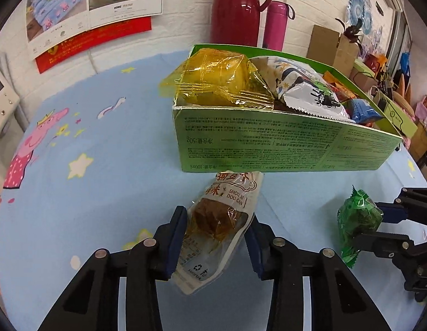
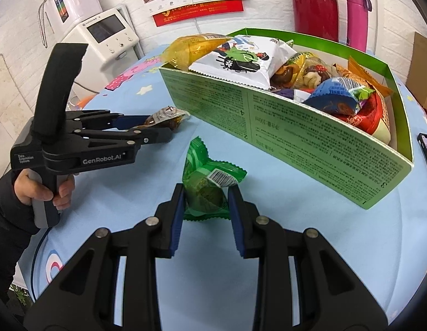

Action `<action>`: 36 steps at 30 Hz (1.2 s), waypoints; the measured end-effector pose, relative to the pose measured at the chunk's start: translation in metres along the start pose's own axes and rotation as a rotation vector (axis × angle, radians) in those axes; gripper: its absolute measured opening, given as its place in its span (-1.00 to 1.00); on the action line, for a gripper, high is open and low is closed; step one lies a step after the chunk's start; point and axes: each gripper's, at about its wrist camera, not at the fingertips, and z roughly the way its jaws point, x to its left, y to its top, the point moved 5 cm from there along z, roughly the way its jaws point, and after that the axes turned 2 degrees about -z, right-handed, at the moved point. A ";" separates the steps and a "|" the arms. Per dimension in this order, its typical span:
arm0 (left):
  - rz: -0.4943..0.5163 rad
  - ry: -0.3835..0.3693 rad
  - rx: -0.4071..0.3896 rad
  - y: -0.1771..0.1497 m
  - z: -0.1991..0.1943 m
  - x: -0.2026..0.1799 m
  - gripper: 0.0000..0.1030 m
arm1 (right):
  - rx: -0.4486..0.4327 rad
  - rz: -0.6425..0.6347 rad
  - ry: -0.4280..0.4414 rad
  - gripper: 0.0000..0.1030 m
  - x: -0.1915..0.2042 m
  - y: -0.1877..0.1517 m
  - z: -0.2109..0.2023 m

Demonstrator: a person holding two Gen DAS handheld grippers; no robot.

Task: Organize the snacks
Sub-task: 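Carry both snacks into the green box and open both tools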

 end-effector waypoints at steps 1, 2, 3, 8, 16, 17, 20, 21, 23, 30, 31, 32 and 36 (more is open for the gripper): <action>-0.017 -0.019 -0.004 -0.001 -0.003 -0.001 -0.21 | -0.005 -0.005 0.005 -0.36 0.001 0.000 -0.003; -0.032 -0.043 -0.007 -0.001 -0.007 -0.002 -0.21 | -0.012 -0.011 0.009 -0.36 0.002 0.001 -0.007; -0.041 -0.064 -0.016 -0.001 -0.013 -0.004 -0.21 | -0.022 -0.017 0.013 -0.36 0.004 0.003 -0.012; -0.034 -0.120 -0.090 0.014 -0.049 -0.011 -0.21 | -0.103 -0.038 0.010 -0.36 0.004 0.018 -0.047; -0.082 -0.177 -0.204 0.071 -0.084 -0.027 -0.20 | -0.244 0.004 -0.078 -0.36 -0.026 0.055 -0.089; -0.083 -0.175 -0.209 0.078 -0.084 -0.031 -0.20 | -0.257 0.015 -0.088 -0.36 -0.031 0.061 -0.091; -0.085 -0.166 -0.216 0.097 -0.075 -0.041 -0.20 | -0.283 0.052 -0.122 -0.36 -0.052 0.072 -0.092; -0.089 -0.166 -0.212 0.105 -0.069 -0.044 -0.20 | -0.284 0.067 -0.124 -0.36 -0.060 0.074 -0.092; -0.098 -0.173 -0.205 0.117 -0.060 -0.048 -0.20 | -0.286 0.089 -0.129 -0.36 -0.072 0.080 -0.087; -0.135 -0.133 -0.188 0.152 -0.024 -0.046 -0.13 | -0.296 0.157 -0.130 -0.31 -0.111 0.099 -0.055; -0.147 -0.138 -0.182 0.154 -0.020 -0.044 0.05 | -0.278 0.153 -0.128 -0.05 -0.116 0.101 -0.047; -0.170 -0.142 -0.169 0.156 -0.015 -0.041 0.23 | -0.251 0.147 -0.139 0.15 -0.120 0.101 -0.040; -0.238 -0.129 -0.188 0.149 -0.011 -0.027 0.81 | -0.227 0.128 -0.174 0.36 -0.129 0.089 -0.032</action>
